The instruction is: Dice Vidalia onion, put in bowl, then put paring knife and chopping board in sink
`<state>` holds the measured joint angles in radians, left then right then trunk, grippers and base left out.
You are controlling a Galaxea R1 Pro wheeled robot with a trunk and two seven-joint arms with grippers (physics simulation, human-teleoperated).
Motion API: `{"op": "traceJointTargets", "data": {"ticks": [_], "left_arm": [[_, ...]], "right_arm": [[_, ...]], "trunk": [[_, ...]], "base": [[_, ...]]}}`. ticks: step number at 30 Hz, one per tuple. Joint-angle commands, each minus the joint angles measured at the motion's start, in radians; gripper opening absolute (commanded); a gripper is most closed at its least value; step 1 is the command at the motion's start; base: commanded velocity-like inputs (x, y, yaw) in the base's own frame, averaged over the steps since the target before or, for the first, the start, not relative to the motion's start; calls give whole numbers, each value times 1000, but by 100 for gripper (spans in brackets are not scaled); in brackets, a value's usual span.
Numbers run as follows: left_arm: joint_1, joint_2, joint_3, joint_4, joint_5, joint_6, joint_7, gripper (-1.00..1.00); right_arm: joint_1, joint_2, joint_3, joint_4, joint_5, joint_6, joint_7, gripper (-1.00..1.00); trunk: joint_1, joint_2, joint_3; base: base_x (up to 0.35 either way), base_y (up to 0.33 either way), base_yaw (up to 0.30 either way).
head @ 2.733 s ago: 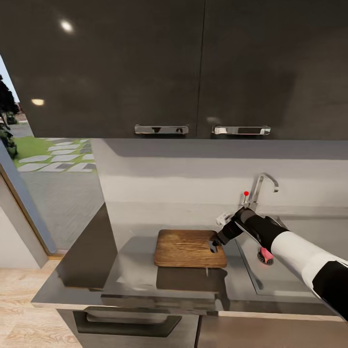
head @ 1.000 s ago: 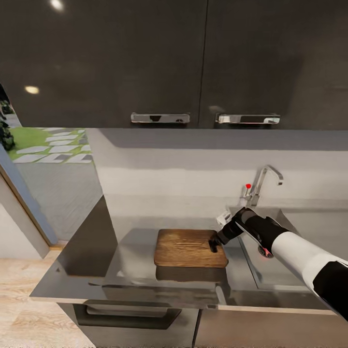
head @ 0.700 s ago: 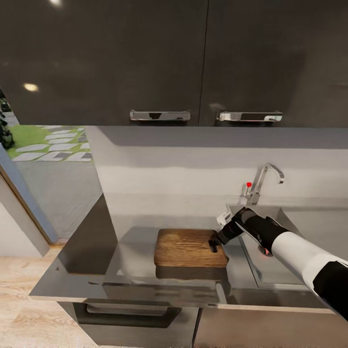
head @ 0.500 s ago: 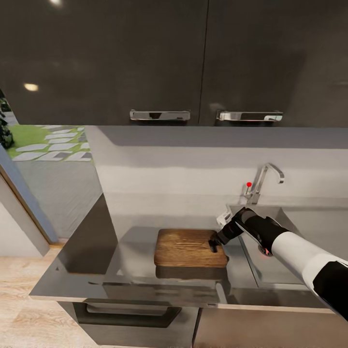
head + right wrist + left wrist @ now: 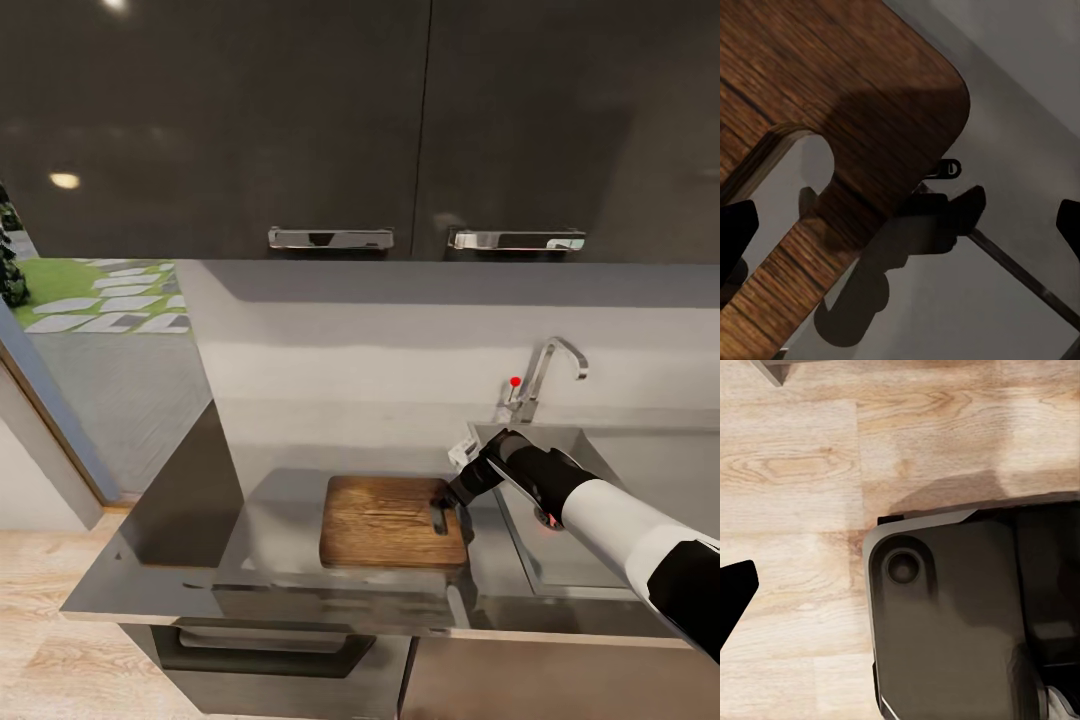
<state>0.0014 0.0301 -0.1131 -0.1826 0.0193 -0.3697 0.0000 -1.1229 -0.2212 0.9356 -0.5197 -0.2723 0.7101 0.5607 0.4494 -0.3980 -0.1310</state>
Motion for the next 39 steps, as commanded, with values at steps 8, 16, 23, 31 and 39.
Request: {"op": "traceJointTargets", "data": {"ticks": [8,16,23,31,39], "left_arm": [[0,0,-5,-1,2,-2,0,100],[0,0,-5,3,2,-2,0,100],[0,1,-5,3,2,-2,0,100],[0,1,-5,3,2,-2,0,100],[0,1,-5,3,2,-2,0,100]], "right_arm": [[-2,-1,6,-2,-8,5,-2,100],[-2,-1,6,-2,-8,5,-2,100],[-2,-1,6,-2,-8,4,-2,100],[-2,-1,6,-2,-8,4,-2,100],[0,-2,6,-2,-8,-24,-2,100]], "trunk": [[1,-2,-2],[1,-2,-2],[1,-2,-2],[1,-2,-2],[1,-2,-2]], "base": [[-24,0,0],[-280,0,0],[-334,0,0],[-338,0,0],[-338,0,0]]}}
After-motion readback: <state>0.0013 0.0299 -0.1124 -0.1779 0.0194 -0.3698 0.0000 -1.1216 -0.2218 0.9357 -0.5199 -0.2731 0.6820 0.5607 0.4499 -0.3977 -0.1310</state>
